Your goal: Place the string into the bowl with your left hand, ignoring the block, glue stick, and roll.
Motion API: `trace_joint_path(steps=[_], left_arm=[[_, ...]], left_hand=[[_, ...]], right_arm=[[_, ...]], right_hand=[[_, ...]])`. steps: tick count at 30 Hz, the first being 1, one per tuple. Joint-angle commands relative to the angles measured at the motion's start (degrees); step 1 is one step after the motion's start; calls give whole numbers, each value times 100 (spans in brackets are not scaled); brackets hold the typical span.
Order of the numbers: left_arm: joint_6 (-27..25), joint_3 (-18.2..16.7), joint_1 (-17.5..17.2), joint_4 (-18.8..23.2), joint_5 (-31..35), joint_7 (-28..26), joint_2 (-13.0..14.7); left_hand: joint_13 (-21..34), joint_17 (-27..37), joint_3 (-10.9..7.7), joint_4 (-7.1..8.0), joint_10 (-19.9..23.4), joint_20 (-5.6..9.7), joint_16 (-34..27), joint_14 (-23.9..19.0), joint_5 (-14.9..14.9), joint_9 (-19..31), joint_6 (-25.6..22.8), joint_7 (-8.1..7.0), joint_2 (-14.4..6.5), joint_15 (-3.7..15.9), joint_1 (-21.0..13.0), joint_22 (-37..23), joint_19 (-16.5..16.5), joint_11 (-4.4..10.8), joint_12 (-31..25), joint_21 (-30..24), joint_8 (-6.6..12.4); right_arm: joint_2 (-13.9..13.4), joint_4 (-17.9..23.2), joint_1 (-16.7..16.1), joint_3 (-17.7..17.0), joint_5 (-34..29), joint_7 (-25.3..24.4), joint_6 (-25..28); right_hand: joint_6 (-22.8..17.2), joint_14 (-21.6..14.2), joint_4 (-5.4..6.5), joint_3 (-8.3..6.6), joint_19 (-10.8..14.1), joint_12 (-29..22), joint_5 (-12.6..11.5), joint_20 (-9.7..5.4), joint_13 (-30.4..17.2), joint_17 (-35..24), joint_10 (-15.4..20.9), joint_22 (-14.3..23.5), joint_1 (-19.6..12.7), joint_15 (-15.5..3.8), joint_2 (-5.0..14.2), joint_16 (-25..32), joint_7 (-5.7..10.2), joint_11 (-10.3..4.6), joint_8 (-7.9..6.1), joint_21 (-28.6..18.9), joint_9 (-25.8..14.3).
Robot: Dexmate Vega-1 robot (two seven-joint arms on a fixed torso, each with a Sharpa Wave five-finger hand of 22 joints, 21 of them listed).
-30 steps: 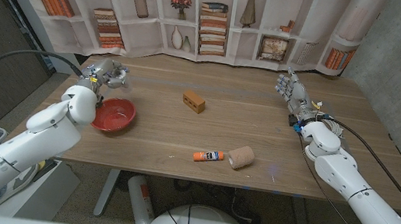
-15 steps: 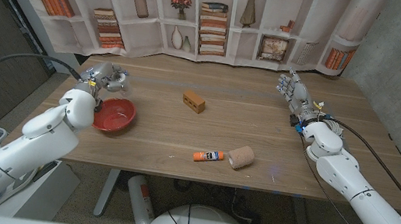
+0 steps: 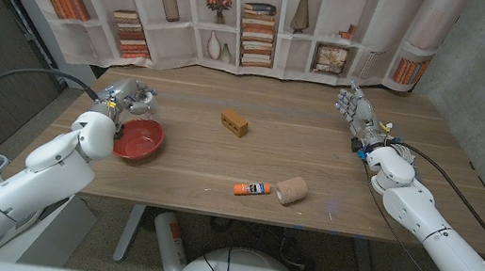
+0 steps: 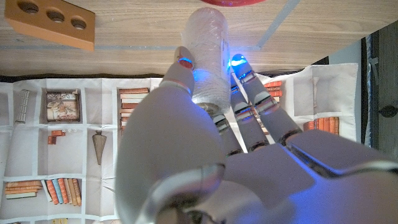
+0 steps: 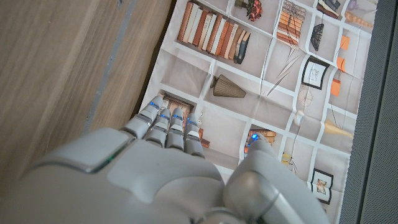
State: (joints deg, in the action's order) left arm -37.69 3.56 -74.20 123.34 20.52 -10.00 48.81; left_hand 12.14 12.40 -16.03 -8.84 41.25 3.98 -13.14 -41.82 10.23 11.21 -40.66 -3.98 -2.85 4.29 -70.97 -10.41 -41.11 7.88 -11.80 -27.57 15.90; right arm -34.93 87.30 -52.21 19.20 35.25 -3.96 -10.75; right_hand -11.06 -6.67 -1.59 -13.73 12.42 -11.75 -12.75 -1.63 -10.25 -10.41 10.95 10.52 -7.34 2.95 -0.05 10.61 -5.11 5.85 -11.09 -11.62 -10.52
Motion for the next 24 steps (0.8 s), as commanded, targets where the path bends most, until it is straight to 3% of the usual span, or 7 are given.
trace_joint_path(steps=[1, 13, 24], left_arm=[[-139, -121, -211, 210, 54, 80, 13], [-219, -278, -470, 392, 137, 116, -9], [18, -657, -854, 503, -11, 112, -223]], left_hand=[[6, 33, -200, 209, 127, 138, 14, -40, 29, 9, -172, 93, -294, 671, 41, -18, 18, 10, -10, -38, -12], [7, 37, -202, 206, 128, 134, 19, -47, 29, 10, -175, 88, -292, 660, 47, -19, 20, 9, -1, -47, -39], [8, 40, -206, 205, 128, 125, 25, -48, 30, 12, -188, 98, -294, 662, 52, -20, 33, 2, 6, -50, -56]], right_arm=[[63, -135, 112, 26, 13, 33, 10], [87, -190, 135, 44, 13, 56, 1], [101, -181, 126, 58, 5, 25, 21]], right_hand=[[-56, -49, -10, 29, 48, -36, -56, 2, -35, -17, 57, 10, -20, -2, 61, 13, -27, 3, -9, -6, -21], [-57, -53, -12, 35, 50, -35, -55, 4, -35, -18, 59, 10, -18, -2, 66, 15, -24, 5, -9, -6, -21], [-60, -61, -13, 39, 51, -34, -54, 6, -35, -18, 57, 10, -16, -4, 71, 17, -21, 5, -10, -6, -21]])
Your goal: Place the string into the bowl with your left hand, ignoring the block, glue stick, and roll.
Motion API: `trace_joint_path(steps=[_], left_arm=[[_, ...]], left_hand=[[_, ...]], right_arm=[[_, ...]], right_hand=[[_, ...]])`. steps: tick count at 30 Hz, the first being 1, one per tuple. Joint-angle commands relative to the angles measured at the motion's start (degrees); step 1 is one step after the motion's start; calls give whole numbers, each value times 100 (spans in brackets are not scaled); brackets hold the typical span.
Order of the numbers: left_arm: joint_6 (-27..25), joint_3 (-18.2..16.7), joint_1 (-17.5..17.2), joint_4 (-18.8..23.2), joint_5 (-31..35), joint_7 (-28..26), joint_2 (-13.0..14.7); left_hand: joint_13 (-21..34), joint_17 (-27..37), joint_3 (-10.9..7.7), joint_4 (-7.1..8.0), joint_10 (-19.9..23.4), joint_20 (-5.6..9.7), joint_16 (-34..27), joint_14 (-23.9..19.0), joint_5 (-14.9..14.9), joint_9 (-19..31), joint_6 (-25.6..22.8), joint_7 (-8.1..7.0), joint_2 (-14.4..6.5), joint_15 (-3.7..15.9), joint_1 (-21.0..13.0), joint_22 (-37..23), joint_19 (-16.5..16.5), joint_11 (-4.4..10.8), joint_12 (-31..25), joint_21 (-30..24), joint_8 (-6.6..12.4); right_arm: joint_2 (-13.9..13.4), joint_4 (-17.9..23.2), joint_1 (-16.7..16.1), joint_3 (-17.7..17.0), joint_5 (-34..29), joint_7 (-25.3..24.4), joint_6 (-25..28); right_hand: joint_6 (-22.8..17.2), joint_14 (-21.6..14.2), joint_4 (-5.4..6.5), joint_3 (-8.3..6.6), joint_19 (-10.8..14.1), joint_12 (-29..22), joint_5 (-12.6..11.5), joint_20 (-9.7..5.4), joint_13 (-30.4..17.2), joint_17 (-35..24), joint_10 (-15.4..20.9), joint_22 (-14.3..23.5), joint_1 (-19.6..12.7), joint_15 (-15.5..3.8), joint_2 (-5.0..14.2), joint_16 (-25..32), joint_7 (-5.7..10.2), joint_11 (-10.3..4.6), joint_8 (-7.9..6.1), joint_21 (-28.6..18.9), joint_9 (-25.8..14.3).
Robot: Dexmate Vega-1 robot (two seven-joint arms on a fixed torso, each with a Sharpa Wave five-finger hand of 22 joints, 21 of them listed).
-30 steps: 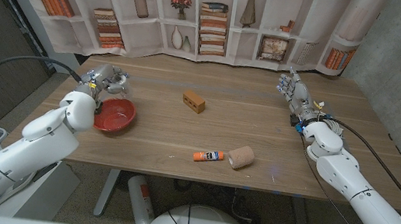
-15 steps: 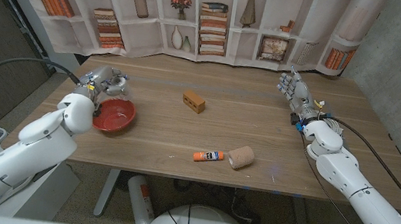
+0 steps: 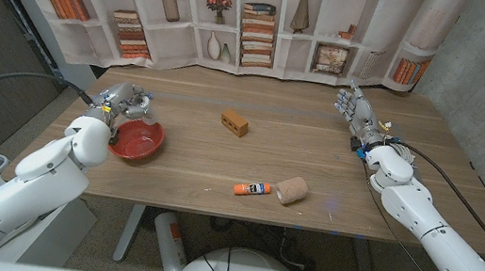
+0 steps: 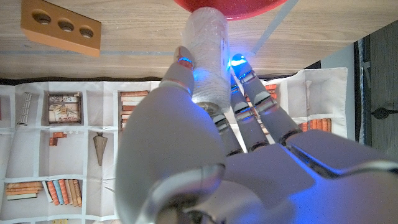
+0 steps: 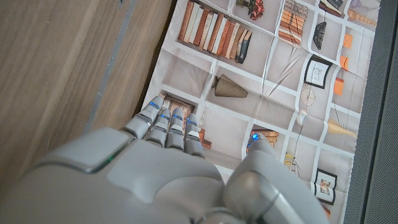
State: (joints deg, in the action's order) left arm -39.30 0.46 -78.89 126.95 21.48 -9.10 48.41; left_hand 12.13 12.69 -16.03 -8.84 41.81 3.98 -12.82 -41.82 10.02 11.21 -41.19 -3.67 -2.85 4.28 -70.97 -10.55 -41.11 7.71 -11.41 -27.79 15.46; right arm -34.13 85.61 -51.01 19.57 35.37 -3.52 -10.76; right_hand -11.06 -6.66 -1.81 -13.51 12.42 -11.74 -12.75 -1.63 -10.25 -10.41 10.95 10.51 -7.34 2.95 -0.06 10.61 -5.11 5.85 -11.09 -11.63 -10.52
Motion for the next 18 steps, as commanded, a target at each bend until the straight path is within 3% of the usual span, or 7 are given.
trace_joint_path(steps=[1, 18], left_arm=[[185, -354, -407, 146, -103, 32, -184], [407, -747, -877, 345, -65, 121, -293]], left_hand=[[10, 11, -206, 205, 73, 127, -6, -47, 51, 13, -136, 66, -294, 661, 53, -7, 34, 19, -33, -29, -16], [11, 15, -208, 203, 78, 123, 8, -29, 52, 15, -151, 52, -290, 633, 62, -7, 63, 18, -27, -29, -42]], right_arm=[[26, -18, 10, 23, -7, -17, 19], [-24, 139, -46, 15, -48, -150, 130]], right_hand=[[-59, -62, 9, 18, 50, -34, -54, 5, -35, -19, 57, 10, -16, -9, 71, 18, -21, 4, -9, -5, -21], [-60, -58, 8, 25, 52, -34, -52, 8, -35, -20, 59, 10, -12, 0, 78, 16, -20, 3, -9, -5, -21]])
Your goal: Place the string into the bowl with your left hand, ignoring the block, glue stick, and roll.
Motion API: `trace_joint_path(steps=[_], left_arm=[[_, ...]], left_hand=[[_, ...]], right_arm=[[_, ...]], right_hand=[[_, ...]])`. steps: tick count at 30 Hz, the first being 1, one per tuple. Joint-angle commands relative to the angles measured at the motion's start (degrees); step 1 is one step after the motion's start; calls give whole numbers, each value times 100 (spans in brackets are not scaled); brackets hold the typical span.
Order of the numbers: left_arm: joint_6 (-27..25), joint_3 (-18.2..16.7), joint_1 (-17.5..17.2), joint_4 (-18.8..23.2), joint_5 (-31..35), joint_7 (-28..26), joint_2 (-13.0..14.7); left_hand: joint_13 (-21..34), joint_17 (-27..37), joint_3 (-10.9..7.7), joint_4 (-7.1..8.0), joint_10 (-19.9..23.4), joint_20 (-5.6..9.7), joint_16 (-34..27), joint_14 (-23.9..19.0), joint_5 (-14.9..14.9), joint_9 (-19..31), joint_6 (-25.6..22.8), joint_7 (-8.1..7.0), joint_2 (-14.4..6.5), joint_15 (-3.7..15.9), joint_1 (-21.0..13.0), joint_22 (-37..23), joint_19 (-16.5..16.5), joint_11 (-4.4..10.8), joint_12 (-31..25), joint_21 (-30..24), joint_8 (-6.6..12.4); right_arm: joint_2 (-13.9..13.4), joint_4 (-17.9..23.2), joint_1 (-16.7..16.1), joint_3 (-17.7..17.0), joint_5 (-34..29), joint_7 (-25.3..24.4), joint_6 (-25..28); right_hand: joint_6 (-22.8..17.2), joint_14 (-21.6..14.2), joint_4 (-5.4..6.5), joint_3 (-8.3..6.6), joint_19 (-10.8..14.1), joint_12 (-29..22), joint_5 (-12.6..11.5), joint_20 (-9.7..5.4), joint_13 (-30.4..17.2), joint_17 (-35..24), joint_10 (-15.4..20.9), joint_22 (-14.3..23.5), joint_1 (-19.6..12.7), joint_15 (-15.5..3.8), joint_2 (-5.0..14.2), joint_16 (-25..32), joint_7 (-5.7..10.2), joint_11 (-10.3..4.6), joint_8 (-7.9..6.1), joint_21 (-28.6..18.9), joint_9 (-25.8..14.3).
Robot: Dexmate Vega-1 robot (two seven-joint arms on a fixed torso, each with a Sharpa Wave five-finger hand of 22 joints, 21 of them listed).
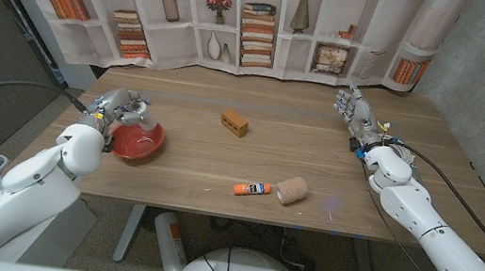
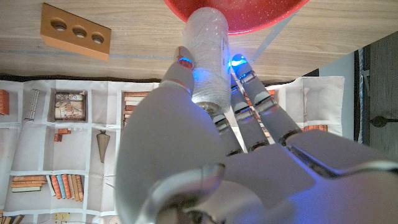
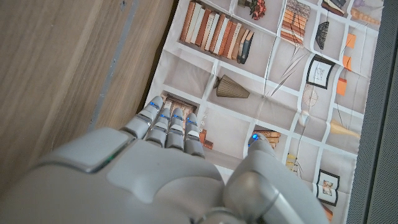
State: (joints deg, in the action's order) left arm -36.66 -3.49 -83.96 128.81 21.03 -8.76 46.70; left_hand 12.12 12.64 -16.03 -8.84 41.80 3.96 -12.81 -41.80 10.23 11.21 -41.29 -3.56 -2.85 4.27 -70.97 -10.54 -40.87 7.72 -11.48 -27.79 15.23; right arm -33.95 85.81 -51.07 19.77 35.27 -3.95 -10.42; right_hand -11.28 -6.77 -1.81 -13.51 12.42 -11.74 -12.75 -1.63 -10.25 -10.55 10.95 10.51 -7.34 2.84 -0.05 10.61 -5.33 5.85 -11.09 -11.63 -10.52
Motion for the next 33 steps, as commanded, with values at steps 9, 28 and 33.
trace_joint_path(steps=[9, 28, 33], left_arm=[[26, -395, -508, 311, 84, 201, -146], [-329, -56, -429, 165, 435, 35, -211], [-270, 10, -389, 92, 394, 58, -177]], left_hand=[[12, 20, -206, 202, 77, 119, 12, -24, 30, 15, -145, 36, -284, 633, 69, -8, 62, 4, -17, -26, -33], [13, 23, -195, 215, 63, 92, 26, 1, 28, 17, -167, 36, -275, 608, 106, -12, 113, 4, -6, -22, -60], [13, 24, -194, 219, 60, 91, 27, 7, 29, 17, -153, 39, -278, 604, 114, -14, 124, 3, -4, -24, -75]], right_arm=[[-29, 94, -35, -1, -31, -98, 87], [-51, 79, -40, 8, -9, -69, 141], [-79, 120, -52, 5, -12, -77, 171]], right_hand=[[-41, -50, 6, 29, 51, -35, -51, 8, -35, -6, 64, 10, -11, 13, 81, 16, 0, 2, -9, -4, -21], [-41, -62, 2, 36, 58, -36, -50, 4, -35, -7, 71, 10, -10, 8, 90, 19, 3, 4, -9, -5, -21], [-39, -59, 1, 38, 60, -35, -49, 1, -35, -7, 70, 10, -11, 18, 92, 18, 8, 6, -8, -5, -21]])
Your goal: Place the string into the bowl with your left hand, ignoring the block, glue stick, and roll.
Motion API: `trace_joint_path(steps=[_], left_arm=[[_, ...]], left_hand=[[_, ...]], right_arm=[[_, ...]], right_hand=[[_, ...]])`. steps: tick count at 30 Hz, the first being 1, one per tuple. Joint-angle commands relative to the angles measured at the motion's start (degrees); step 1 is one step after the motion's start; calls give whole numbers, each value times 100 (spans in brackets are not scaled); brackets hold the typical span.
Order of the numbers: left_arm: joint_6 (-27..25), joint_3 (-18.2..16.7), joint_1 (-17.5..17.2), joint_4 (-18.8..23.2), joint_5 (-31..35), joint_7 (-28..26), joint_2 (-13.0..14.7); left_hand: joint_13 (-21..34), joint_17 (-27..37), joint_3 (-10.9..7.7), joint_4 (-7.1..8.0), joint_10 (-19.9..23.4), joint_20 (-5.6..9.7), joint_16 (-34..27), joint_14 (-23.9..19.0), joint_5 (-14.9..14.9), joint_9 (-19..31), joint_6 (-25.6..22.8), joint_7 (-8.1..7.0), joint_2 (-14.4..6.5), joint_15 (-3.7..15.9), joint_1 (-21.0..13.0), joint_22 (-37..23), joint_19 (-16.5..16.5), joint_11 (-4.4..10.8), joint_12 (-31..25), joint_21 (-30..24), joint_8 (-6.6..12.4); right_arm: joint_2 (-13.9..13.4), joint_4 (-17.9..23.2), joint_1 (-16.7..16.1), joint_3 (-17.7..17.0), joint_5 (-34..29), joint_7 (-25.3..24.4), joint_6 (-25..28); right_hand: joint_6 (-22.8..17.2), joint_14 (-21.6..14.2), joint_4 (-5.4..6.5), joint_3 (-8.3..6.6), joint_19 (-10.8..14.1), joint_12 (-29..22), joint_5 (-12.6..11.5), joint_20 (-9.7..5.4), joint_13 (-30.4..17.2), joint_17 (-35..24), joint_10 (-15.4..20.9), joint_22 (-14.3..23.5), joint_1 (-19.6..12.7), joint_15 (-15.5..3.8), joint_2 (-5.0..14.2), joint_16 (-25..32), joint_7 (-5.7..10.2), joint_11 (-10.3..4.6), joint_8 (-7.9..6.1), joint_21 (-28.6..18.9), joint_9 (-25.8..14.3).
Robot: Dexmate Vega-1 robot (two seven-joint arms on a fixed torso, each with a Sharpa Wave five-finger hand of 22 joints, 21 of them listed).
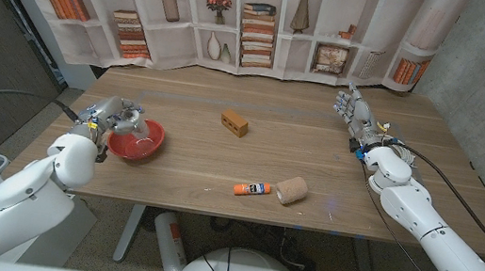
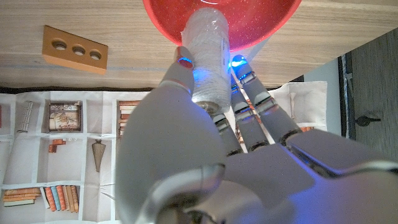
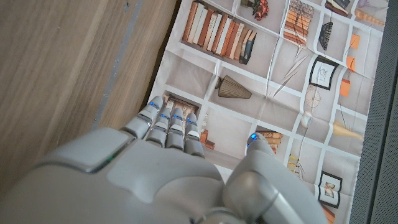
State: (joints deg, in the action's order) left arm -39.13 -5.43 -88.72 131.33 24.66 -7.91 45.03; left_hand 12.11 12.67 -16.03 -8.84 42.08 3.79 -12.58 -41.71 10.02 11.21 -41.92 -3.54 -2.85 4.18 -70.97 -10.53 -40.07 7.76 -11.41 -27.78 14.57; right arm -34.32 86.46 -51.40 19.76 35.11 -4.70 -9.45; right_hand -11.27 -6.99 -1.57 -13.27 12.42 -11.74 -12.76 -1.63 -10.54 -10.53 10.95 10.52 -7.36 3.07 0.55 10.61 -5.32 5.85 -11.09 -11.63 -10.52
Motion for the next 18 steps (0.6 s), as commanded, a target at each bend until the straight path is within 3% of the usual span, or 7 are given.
trace_joint_path(steps=[1, 12, 18], left_arm=[[-39, 217, 117, -176, -13, -7, -39], [-238, 375, 164, -189, -16, 148, 125], [-341, 313, 91, -133, -67, 158, 63]], left_hand=[[14, 22, -194, 219, 31, 106, 5, 0, 49, 17, -87, 38, -278, 592, 115, -15, 48, -7, -10, -23, -12], [14, 22, -178, 220, -89, 98, 48, 119, 42, 18, -14, 45, -249, 570, 145, -15, 118, 14, 31, -7, -68], [12, 21, -162, 218, -151, 86, 59, 157, 31, 18, 35, 33, -214, 563, 167, -13, 166, 22, 47, 8, -99]], right_arm=[[-43, 62, -22, 5, 3, -9, 81], [-66, 56, -6, 20, 31, -1, 195], [-37, -25, 67, 59, 39, 60, 221]], right_hand=[[-41, -36, -23, 15, 59, -36, -49, 3, -6, -8, 71, 10, -9, -2, 32, 18, 7, 4, -8, -5, -21], [-37, -39, -25, 20, 60, -37, -48, 6, -6, -9, 76, 10, -8, -8, 36, 18, 8, 0, -6, -5, -21], [-41, -40, -27, 22, 63, -38, -47, 1, -6, -9, 81, 10, -10, -12, 39, 18, 12, 2, -8, -5, -21]])
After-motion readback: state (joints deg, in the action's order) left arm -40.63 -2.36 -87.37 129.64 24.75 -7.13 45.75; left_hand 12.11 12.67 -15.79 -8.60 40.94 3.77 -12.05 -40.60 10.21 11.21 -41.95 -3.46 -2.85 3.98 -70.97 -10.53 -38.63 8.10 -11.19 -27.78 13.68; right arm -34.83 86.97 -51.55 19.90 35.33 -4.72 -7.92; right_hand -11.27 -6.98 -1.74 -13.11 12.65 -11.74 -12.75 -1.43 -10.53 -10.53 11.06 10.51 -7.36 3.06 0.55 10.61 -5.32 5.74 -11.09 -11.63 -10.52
